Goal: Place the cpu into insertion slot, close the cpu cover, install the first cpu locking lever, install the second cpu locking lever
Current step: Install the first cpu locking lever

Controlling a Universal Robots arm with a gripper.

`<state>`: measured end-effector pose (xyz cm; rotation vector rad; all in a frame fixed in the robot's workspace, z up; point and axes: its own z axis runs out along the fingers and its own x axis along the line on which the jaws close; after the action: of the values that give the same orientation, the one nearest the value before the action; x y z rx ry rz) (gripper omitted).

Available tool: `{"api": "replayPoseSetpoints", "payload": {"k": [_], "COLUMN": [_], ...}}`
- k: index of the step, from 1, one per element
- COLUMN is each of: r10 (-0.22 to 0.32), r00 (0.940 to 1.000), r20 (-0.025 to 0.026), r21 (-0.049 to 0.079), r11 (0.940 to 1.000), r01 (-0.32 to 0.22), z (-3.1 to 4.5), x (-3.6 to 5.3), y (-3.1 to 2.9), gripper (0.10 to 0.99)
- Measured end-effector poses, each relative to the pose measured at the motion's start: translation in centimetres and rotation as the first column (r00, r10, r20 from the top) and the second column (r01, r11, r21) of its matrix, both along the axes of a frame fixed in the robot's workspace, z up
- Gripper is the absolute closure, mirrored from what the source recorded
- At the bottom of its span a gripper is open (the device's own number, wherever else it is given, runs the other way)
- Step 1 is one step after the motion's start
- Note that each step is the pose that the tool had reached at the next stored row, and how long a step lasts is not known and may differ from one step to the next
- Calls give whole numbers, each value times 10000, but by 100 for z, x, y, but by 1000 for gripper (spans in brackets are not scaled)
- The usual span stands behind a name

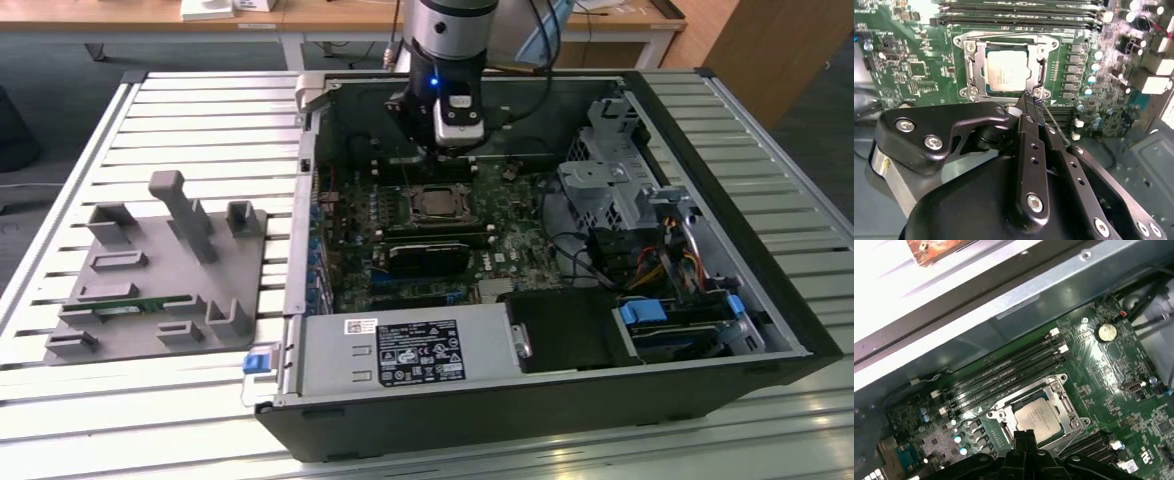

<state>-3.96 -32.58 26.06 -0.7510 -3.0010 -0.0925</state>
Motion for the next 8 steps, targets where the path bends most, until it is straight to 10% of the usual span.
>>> {"api": "replayPoseSetpoints", "payload": {"k": [5,8], "r10": [540,1061], "r00": [9981,9938], "r20": [304,320], "r21": [-4,-8], "r11": [9985,9944], "r01": [-540,-1061], "z": [-2,-2], "x": [0,0], "y": [1,1], "gripper": [980,980]}}
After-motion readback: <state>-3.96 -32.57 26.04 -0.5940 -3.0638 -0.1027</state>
